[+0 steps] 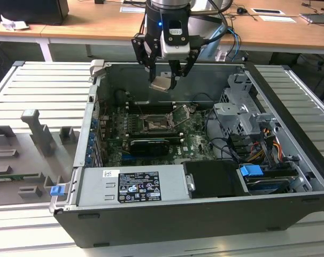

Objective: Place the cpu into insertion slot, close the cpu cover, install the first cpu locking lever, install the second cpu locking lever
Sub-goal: 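Place the cpu into insertion slot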

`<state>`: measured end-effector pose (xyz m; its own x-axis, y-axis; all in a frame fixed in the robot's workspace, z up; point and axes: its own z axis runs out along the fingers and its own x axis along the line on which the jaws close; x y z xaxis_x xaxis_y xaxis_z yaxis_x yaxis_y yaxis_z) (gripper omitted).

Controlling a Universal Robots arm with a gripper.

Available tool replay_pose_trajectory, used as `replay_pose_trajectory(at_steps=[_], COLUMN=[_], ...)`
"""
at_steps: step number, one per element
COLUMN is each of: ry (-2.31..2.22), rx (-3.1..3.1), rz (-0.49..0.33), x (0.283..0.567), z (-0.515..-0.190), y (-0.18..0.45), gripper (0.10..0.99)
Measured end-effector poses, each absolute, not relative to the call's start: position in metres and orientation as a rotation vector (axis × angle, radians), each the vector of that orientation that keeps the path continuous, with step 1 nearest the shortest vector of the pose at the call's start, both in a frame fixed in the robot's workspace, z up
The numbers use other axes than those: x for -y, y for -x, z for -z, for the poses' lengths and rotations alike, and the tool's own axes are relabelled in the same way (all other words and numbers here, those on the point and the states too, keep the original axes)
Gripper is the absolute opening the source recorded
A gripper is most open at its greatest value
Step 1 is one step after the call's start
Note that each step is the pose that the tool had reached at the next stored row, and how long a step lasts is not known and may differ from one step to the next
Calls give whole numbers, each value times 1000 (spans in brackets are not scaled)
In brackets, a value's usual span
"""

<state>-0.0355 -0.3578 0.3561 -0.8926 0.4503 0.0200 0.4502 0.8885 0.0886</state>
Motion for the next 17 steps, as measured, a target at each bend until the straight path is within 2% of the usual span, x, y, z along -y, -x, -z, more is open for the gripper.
replay_pose_trajectory(at_steps=[17], ry=[-875], rx=[-3008], rz=[-142], x=[358], z=[-355], y=[35], gripper=[541])
